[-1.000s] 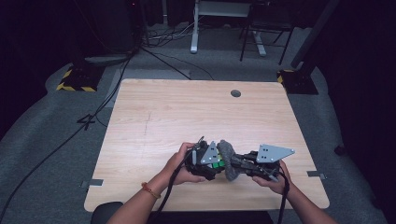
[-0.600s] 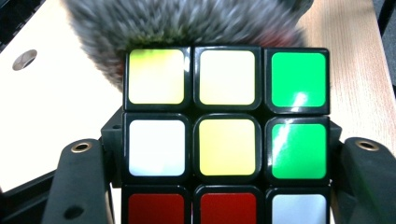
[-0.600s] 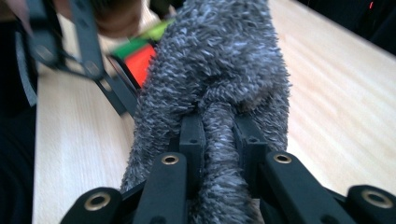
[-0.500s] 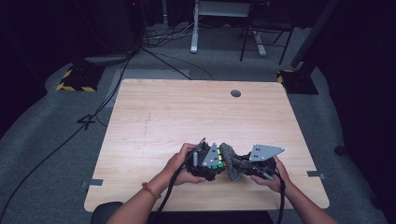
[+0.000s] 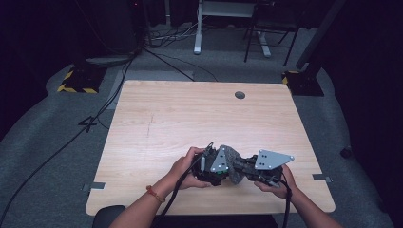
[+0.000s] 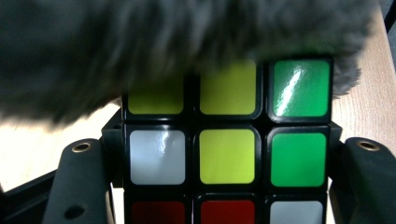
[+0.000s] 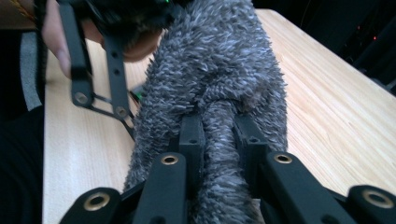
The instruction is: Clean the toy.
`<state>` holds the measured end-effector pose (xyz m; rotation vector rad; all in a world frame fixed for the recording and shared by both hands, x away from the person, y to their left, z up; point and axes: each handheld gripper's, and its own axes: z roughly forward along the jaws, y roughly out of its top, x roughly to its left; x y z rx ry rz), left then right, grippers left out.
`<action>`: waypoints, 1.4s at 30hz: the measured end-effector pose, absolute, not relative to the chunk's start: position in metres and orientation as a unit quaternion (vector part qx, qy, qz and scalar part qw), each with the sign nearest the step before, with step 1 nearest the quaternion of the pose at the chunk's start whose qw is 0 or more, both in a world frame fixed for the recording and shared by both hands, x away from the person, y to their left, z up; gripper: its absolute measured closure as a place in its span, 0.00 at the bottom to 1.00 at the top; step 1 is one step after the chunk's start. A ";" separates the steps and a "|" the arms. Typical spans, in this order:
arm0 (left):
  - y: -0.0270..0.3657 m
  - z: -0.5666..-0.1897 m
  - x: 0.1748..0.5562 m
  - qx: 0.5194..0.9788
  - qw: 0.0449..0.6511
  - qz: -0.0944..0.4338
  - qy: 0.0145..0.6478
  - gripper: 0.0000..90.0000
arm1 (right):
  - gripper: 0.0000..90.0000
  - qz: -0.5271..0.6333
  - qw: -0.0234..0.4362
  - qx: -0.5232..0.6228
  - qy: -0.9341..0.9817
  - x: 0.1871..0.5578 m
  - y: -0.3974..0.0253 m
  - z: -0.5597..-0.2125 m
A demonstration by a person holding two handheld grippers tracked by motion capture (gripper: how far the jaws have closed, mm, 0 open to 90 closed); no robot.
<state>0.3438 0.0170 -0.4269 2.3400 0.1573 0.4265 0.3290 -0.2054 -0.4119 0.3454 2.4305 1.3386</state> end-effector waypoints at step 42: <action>0.028 -0.416 0.342 0.893 0.419 0.157 0.058 0.37 | 0.86 0.477 0.116 0.160 0.856 0.349 -0.214 -0.436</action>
